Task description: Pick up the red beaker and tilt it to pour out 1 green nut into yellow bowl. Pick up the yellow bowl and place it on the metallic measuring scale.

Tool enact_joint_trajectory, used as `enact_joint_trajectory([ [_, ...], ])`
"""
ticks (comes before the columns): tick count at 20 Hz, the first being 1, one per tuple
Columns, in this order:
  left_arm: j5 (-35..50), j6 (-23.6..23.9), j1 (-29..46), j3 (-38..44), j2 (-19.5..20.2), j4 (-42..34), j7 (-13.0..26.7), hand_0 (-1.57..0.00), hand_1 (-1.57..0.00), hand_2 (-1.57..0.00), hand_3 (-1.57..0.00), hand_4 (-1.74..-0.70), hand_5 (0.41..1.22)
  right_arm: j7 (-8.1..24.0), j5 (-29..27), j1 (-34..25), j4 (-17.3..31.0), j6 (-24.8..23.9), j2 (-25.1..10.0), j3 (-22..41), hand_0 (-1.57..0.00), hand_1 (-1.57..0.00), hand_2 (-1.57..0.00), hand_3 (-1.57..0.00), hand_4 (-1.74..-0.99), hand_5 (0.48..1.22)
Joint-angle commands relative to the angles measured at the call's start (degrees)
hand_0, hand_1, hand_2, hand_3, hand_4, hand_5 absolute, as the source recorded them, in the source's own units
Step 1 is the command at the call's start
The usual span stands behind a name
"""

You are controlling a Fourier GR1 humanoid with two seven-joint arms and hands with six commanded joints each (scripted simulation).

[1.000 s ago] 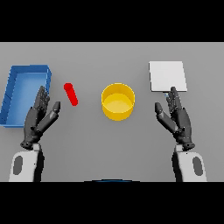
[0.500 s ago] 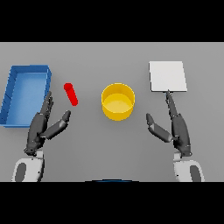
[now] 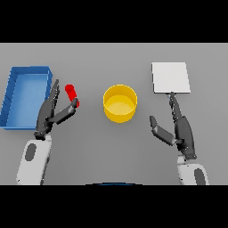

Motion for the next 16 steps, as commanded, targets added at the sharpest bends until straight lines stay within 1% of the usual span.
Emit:
enact_joint_trajectory([
  [1, 0.16, 0.29, -1.34, 0.46, -0.34, 1.9, -0.73, 0.0, 0.0, 0.0, 0.0, -1.15, 0.629, 0.16, -0.29, -0.16, 0.32, 0.11, -0.31, -0.41, 0.0, 0.0, 0.0, 0.0, -1.229, 0.667],
  [3, 0.51, 0.49, -3.7, 1.27, -0.84, 5.67, -2.39, 0.0, 0.0, 0.0, 0.0, -1.18, 0.635, -0.27, 0.15, 0.17, 0.09, -0.02, -0.22, -0.06, 0.0, 0.0, 0.0, 0.0, -1.233, 0.666],
  [5, 0.06, 0.92, -6.05, 1.87, -0.93, 9.99, -3.97, 0.0, 0.0, 0.0, 0.0, -1.18, 0.631, 0.84, -0.08, -0.5, 0.12, -0.03, -0.26, -0.35, 0.0, 0.0, 0.0, 0.0, -1.245, 0.67],
  [7, -0.75, 1.84, -8.47, 2.0, -1.03, 12.07, -4.7, 0.0, 0.0, 0.0, 0.0, -1.21, 0.636, 0.46, 0.33, -0.26, 0.27, -0.09, -0.42, -0.22, 0.0, 0.0, 0.0, 0.0, -1.247, 0.673],
  [8, -0.96, 1.93, -9.22, 2.18, -1.05, 13.92, -6.23, 0.0, 0.0, 0.0, 0.0, -1.22, 0.643, -0.08, 0.8, -0.27, 0.21, -0.18, -0.13, 0.3, 0.0, 0.0, 0.0, 0.0, -1.247, 0.675],
  [9, -1.32, 2.47, -10.78, 2.49, -1.07, 15.96, -6.34, 0.0, 0.0, 0.0, 0.0, -1.23, 0.649, 0.0, 0.3, 0.01, -0.29, 0.28, -0.5, 0.08, 0.0, 0.0, 0.0, 0.0, -1.247, 0.679],
  [11, -2.13, 3.76, -12.97, 2.79, -1.5, 19.22, -8.04, 0.0, 0.0, 0.0, 0.0, -1.25, 0.661, 0.11, -0.17, 0.48, -0.68, 0.54, -0.26, 0.16, 0.0, 0.0, 0.0, 0.0, -1.257, 0.686],
  [12, -2.52, 3.91, -13.54, 2.67, -1.51, 20.12, -8.77, 0.0, 0.0, 0.0, 0.0, -1.26, 0.664, 0.36, -0.23, 0.32, -0.31, 0.62, -0.05, 0.26, 0.0, 0.0, 0.0, 0.0, -1.264, 0.69],
  [14, -2.72, 4.48, -15.98, 3.32, -1.6, 23.52, -9.53, 0.0, 0.0, 0.0, 0.0, -1.26, 0.676, -0.57, -0.32, 1.03, -0.62, 0.58, -0.06, 0.22, 0.0, 0.0, 0.0, 0.0, -1.266, 0.692],
  [15, -2.94, 4.74, -16.51, 3.3, -1.7, 24.02, -9.84, 0.0, 0.0, 0.0, 0.0, -1.26, 0.68, -0.04, -0.44, 0.22, -0.21, 0.45, -0.22, -0.17, 0.0, 0.0, 0.0, 0.0, -1.262, 0.691],
  [16, -2.97, 4.9, -17.42, 3.62, -1.46, 24.99, -10.35, 0.0, 0.0, 0.0, 0.0, -1.26, 0.684, -0.29, -0.42, 0.4, -0.1, 0.48, -0.2, -0.11, 0.0, 0.0, 0.0, 0.0, -1.261, 0.69],
])
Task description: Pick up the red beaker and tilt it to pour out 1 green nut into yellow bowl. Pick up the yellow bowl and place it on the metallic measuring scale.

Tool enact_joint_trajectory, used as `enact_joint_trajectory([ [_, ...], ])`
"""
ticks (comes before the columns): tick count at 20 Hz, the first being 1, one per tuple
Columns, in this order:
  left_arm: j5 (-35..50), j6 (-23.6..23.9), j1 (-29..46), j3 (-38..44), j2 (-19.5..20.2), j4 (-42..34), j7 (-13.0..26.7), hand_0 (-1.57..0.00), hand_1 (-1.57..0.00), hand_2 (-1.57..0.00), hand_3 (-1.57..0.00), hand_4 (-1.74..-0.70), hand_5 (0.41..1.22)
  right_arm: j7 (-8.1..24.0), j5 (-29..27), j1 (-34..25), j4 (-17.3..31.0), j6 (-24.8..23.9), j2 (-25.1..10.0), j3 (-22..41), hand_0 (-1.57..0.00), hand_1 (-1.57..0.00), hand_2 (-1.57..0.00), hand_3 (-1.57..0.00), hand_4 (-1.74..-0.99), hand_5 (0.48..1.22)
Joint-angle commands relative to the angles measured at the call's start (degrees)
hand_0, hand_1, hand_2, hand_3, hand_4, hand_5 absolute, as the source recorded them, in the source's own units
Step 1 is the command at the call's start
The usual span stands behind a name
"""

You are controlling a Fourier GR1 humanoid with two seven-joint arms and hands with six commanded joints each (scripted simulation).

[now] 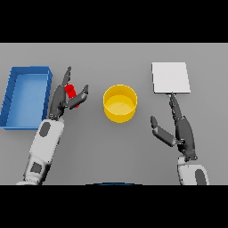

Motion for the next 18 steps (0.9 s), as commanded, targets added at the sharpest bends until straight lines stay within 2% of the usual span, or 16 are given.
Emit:
enact_joint_trajectory([
  [1, 0.04, 0.45, -0.69, 0.4, -0.18, 1.37, -0.84, 0.0, 0.0, 0.0, 0.0, -1.27, 0.692, -0.62, 0.06, 0.69, -0.62, 0.04, -0.02, 0.19, 0.0, 0.0, 0.0, 0.0, -1.265, 0.691],
  [2, 0.28, 0.91, -0.84, 0.92, -0.32, 2.24, -2.2, 0.0, -0.02, -0.04, 0.0, -1.3, 0.715, -0.37, 0.64, 0.69, -0.52, -0.4, 0.14, 0.34, 0.0, 0.0, 0.0, 0.0, -1.259, 0.691],
  [3, 0.29, 1.89, -1.77, 1.17, -1.06, 2.92, -2.66, -0.09, -0.14, -0.15, -0.05, -1.32, 0.741, -0.31, 0.92, 0.41, -0.02, -0.57, 0.07, 0.27, 0.0, 0.0, 0.0, 0.0, -1.255, 0.691],
  [4, 0.42, 2.48, -1.62, 1.51, -1.32, 3.15, -3.56, -0.32, -0.36, -0.36, -0.22, -1.35, 0.77, -0.88, 1.44, 0.26, -0.19, -1.05, 0.36, 0.52, 0.0, 0.0, 0.0, 0.0, -1.252, 0.69],
  [6, 0.41, 3.54, -1.86, 1.96, -1.7, 4.08, -3.26, -0.77, -0.8, -0.79, -0.58, -1.48, 0.933, -0.15, 1.8, -0.46, -0.21, -1.24, 0.29, 0.53, 0.0, 0.0, 0.0, 0.0, -1.245, 0.692],
  [7, -0.01, 3.46, -2.03, 1.78, -1.89, 4.56, -4.77, -0.93, -0.95, -0.95, -0.76, -1.53, 0.99, -0.05, 1.63, -0.57, -0.46, -0.88, -0.38, 0.26, 0.0, 0.0, 0.0, 0.0, -1.241, 0.695],
  [9, 0.77, 3.03, -2.25, 2.13, -2.36, 4.84, -6.53, -1.16, -1.18, -1.17, -1.0, -1.6, 1.073, 0.37, 0.6, -0.41, -0.94, -0.57, -0.09, 0.04, 0.0, 0.0, 0.0, 0.0, -1.233, 0.688],
  [10, 0.79, 3.58, -2.37, 2.21, -2.52, 5.22, -6.41, -1.24, -1.25, -1.25, -1.11, -1.57, 1.103, 0.0, 0.59, -0.38, -0.31, -0.46, -0.15, -0.01, 0.0, 0.0, 0.0, 0.0, -1.233, 0.686],
  [13, 1.74, 3.73, -2.69, 2.7, -2.32, 4.75, -6.62, -1.4, -1.41, -1.41, -1.34, -1.65, 1.127, -0.38, 0.86, -0.69, 0.81, -0.77, -0.09, -0.17, 0.0, 0.0, 0.0, 0.0, -1.207, 0.677],
  [17, 1.06, 4.67, -3.98, 1.63, -1.81, 2.51, -5.4, -1.5, -1.5, -1.5, -1.47, -1.71, 1.126, 0.23, 2.25, -1.69, 1.24, -1.42, -0.29, 0.06, 0.0, 0.0, 0.0, 0.0, -1.16, 0.664],
  [18, 0.5, 4.17, -3.19, 0.69, -0.93, 0.25, -4.27, -1.52, -1.52, -1.52, -1.49, -1.71, 1.125, -0.61, 2.85, -1.28, 1.17, -1.68, -0.71, 0.1, 0.0, 0.0, 0.0, 0.0, -1.141, 0.66],
])
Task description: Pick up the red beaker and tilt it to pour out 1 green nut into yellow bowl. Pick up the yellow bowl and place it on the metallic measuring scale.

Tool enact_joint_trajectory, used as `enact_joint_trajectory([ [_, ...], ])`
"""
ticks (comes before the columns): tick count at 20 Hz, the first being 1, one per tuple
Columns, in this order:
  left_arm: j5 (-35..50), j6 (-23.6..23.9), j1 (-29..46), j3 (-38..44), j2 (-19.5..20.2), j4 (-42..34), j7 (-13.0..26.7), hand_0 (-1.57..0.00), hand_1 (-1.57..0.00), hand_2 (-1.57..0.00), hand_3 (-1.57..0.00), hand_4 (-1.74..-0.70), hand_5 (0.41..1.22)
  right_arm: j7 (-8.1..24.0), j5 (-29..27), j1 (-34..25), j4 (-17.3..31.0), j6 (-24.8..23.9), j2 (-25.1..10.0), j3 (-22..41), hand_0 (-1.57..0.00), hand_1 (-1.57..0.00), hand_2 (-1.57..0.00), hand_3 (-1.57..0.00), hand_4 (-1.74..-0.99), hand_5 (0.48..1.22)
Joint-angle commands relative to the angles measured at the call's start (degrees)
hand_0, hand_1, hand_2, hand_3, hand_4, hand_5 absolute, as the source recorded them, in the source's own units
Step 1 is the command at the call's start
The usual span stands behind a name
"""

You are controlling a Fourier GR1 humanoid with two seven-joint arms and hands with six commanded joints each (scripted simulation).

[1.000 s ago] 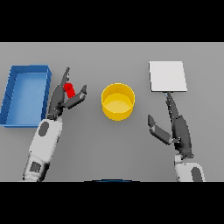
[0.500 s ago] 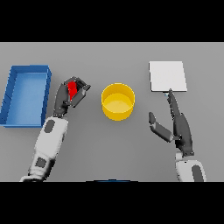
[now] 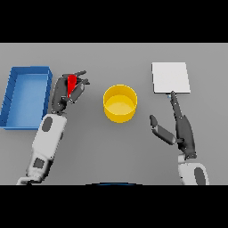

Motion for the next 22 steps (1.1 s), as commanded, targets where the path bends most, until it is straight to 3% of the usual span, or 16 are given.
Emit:
enact_joint_trajectory([
  [1, -0.7, -0.19, -0.28, -0.6, 0.9, -0.86, 1.2, -1.53, -1.53, -1.53, -1.51, -1.72, 1.126, -0.45, 1.05, 0.72, -0.42, -0.65, 0.51, 0.71, 0.0, 0.0, 0.0, 0.0, -1.127, 0.659],
  [7, -13.02, -3.62, -3.51, -11.64, 8.42, -6.74, 9.43, -1.56, -1.56, -1.56, -1.55, -1.74, 1.136, -0.13, 1.72, 0.62, -0.75, -0.78, -0.2, 0.55, 0.0, 0.0, 0.0, 0.0, -1.092, 0.661],
  [12, -16.57, -5.5, -4.99, -15.98, 9.35, -7.63, 12.82, -1.56, -1.56, -1.56, -1.55, -1.74, 1.136, -0.01, 1.89, 1.0, -0.76, -0.86, 0.05, 0.73, 0.0, 0.0, 0.0, 0.0, -1.092, 0.664],
  [15, -22.86, -8.12, -9.5, -21.19, 11.62, -7.12, 16.87, -1.57, -1.57, -1.57, -1.56, -1.74, 1.152, -0.77, 1.05, 0.97, -0.9, 0.22, 0.39, 1.22, 0.0, 0.0, 0.0, 0.0, -1.086, 0.679],
  [18, -29.6, -12.25, -13.86, -27.78, 13.92, -5.4, 17.09, -1.57, -1.57, -1.57, -1.57, -1.74, 1.177, -1.51, 1.88, 1.31, -1.79, -0.22, -0.24, 1.18, 0.0, 0.0, 0.0, 0.0, -1.056, 0.692],
  [21, -35.9, -16.98, -19.5, -33.34, 14.68, -2.21, 18.03, -1.57, -1.57, -1.57, -1.57, -1.74, 1.199, 0.22, 2.04, 0.5, -1.16, -0.32, 0.16, 1.2, 0.0, 0.0, 0.0, 0.0, -1.068, 0.689],
  [22, -37.87, -18.57, -20.92, -35.11, 15.06, -1.55, 17.35, -1.57, -1.57, -1.57, -1.57, -1.69, 1.203, 0.01, 2.55, 0.9, -1.17, -0.35, 0.53, 1.82, 0.0, 0.0, 0.0, 0.0, -1.07, 0.686],
])
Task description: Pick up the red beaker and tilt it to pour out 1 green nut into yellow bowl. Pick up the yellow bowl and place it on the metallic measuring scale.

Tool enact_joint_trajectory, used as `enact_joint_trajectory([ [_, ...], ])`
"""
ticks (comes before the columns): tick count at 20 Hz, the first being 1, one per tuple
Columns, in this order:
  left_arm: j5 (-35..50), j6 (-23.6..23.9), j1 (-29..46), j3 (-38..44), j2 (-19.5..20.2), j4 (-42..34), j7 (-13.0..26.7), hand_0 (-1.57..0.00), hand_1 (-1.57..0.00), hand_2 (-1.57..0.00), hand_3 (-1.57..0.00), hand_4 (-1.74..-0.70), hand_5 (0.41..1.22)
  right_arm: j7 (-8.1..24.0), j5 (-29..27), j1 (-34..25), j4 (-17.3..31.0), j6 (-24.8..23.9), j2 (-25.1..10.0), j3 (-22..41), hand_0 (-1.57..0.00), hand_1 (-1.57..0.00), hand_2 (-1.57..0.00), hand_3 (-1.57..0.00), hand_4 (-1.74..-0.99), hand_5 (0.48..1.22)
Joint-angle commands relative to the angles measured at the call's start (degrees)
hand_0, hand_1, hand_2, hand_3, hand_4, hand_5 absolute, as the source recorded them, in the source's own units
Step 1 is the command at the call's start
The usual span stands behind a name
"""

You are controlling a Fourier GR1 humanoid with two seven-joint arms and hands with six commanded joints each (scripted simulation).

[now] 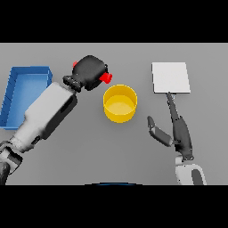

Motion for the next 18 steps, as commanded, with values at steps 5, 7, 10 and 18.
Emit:
enact_joint_trajectory([
  [5, -7.14, -7.52, -6.23, -7.17, -0.79, 4.67, -0.56, -1.57, -1.57, -1.57, -1.57, -1.64, 1.215, -0.06, -2.09, 0.32, -0.42, 1.11, -0.29, -0.77, 0.0, 0.0, 0.0, 0.0, -1.057, 0.674],
  [7, -9.97, -8.39, -8.44, -9.92, -1.14, 6.3, -1.8, -1.57, -1.57, -1.57, -1.57, -1.67, 1.217, 0.99, -1.51, -0.25, 0.38, 0.93, 0.15, -0.4, 0.0, 0.0, 0.0, 0.0, -1.065, 0.676],
  [10, -14.16, -10.12, -11.43, -13.86, -1.26, 8.63, -2.53, -1.57, -1.57, -1.57, -1.57, -1.71, 1.219, 0.14, -1.75, -0.29, 0.33, 1.33, -0.37, -0.58, 0.0, 0.0, 0.0, 0.0, -1.069, 0.689],
  [18, -21.22, -8.79, -14.85, -19.92, -3.47, 12.02, -2.19, -1.57, -1.57, -1.57, -1.57, -1.73, 1.221, -0.47, -3.04, -0.2, 0.38, 1.96, 0.51, -0.4, 0.0, 0.0, 0.0, 0.0, -1.063, 0.699],
])
